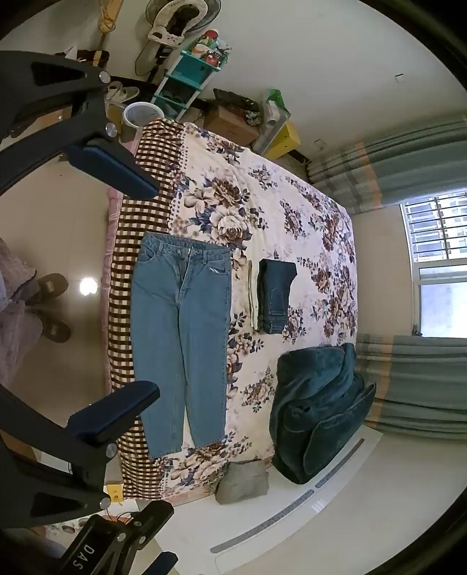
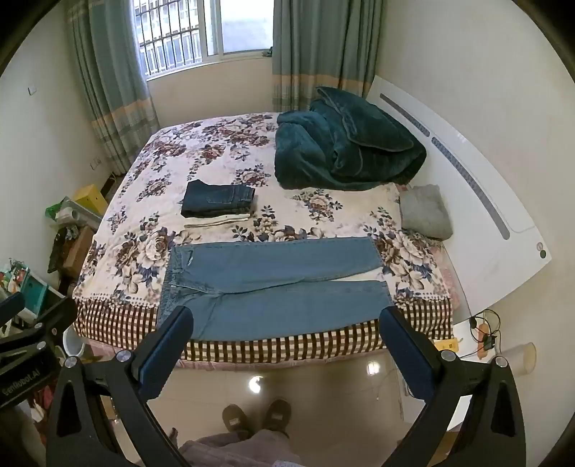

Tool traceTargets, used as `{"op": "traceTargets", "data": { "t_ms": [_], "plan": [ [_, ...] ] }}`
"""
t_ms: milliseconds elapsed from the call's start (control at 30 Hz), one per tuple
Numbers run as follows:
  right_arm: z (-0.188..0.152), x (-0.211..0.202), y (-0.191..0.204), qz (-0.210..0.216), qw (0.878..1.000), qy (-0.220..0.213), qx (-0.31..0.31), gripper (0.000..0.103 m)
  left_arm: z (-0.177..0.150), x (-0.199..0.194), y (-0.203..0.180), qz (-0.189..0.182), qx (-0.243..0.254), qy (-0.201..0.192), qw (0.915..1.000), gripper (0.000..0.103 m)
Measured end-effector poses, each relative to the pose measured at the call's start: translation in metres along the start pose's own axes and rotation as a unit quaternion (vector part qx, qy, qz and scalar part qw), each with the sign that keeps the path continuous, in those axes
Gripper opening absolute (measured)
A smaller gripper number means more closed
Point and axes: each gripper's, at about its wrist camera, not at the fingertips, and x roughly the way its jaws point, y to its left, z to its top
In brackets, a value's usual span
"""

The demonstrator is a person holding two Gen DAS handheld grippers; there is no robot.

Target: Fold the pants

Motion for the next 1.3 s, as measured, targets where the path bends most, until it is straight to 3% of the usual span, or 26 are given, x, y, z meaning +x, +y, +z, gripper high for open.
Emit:
{"op": "traceTargets", "data": {
  "t_ms": [1300],
  "plan": [
    [0.001,-0.011,0.012,0.01,1.0,0.008,-0.003,0.103,0.004,-0.006,0.005,-0.001,-0.001,-0.005,1.0,0.103]
  ]
}}
